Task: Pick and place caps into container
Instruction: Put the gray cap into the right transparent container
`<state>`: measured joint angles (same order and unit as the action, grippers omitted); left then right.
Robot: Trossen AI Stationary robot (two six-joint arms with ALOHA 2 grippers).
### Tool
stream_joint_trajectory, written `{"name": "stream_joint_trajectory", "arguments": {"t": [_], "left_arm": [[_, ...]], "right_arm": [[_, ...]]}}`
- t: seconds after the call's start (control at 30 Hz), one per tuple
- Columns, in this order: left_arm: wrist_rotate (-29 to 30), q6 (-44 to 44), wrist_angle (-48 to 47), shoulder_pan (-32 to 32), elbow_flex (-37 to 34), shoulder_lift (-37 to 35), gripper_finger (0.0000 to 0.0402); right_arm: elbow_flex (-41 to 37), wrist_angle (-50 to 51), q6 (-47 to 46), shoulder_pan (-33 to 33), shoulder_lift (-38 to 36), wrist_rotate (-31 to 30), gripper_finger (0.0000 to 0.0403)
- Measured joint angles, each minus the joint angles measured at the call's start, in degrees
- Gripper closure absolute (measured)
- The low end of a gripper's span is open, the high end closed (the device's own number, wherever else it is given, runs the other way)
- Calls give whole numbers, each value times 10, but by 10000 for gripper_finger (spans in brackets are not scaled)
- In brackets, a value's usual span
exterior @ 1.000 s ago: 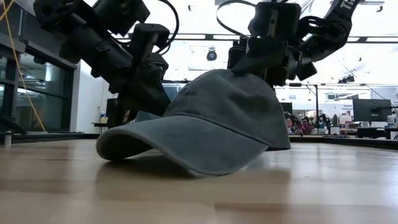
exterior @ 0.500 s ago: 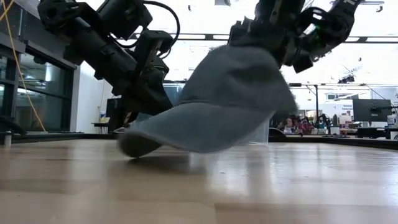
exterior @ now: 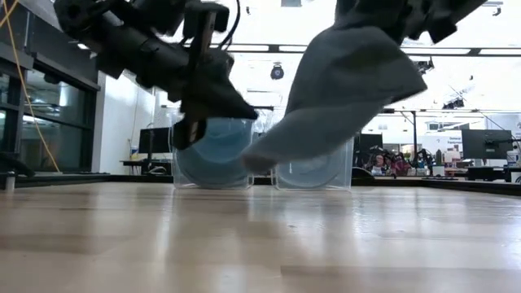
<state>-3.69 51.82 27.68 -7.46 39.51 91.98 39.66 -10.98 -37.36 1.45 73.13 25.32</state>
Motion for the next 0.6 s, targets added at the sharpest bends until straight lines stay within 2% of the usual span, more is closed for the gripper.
{"name": "stream_joint_trajectory", "arguments": {"t": [0.17, 0.3, 0.47, 0.6], "left_arm": [[0, -91, -15, 0, 53, 0, 401], [0, -170, -66, 0, 115, 0, 401], [8, -269, -212, 0, 219, 0, 401], [62, -346, -359, 0, 316, 0, 401]], "right_arm": [[0, 45, -17, 25, -71, -102, 402], [0, 72, -33, 42, -117, -162, 402], [0, 114, -37, 61, -163, -207, 402], [0, 122, -33, 68, -193, -225, 402]]}}
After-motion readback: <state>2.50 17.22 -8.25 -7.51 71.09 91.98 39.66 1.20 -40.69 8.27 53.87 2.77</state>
